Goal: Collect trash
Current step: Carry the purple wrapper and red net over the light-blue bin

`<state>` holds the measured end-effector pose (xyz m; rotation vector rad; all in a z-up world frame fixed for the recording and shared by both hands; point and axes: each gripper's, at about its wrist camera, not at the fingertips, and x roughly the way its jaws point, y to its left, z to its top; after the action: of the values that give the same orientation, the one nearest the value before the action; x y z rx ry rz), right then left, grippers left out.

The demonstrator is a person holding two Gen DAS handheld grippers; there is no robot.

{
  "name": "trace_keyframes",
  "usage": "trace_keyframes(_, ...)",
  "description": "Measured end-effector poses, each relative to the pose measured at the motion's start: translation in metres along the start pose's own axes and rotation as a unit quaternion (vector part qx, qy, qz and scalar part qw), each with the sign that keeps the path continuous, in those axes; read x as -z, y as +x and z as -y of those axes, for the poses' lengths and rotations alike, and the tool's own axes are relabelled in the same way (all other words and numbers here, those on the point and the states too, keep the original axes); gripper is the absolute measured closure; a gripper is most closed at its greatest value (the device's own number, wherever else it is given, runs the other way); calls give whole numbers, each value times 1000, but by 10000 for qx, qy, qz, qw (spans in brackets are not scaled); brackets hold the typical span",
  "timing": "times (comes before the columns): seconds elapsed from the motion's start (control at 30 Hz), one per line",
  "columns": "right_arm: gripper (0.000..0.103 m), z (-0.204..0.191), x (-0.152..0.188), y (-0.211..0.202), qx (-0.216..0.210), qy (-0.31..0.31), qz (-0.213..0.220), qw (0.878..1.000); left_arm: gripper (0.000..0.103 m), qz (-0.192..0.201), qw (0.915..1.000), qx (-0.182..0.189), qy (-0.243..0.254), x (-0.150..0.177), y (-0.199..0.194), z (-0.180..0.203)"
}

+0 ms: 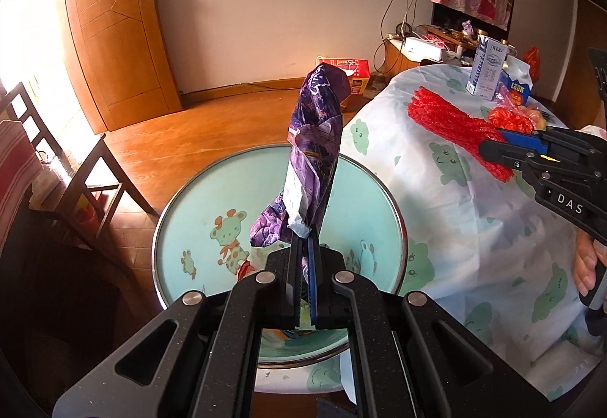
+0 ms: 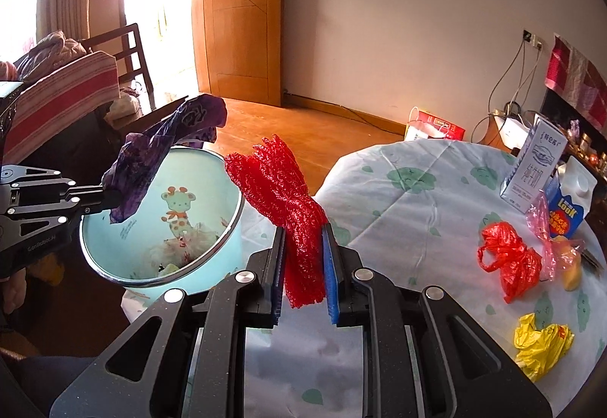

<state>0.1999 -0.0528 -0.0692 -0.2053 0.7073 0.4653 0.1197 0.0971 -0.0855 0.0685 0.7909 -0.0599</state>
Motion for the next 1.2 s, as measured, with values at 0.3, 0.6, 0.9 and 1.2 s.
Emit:
trace_keyframes(0.3, 84, -19, -5, 10, -96, -189, -44, 9998, 101, -48, 9999, -86, -129, 6, 1, -14)
trace_keyframes(0.6, 84, -31, -9, 18, -165, -344, -92, 9992, 101, -91, 9995, -193, -217, 11, 0, -27)
trace_keyframes(0.9, 84, -42, -14, 24, -235, -495, -113, 9984, 101, -134, 9990, -275, -323, 13, 0, -39)
trace_keyframes(1.2, 84, -52, -18, 29, -308, -611, -139, 9976, 101, -140, 9987, -317, -382, 13, -2, -43)
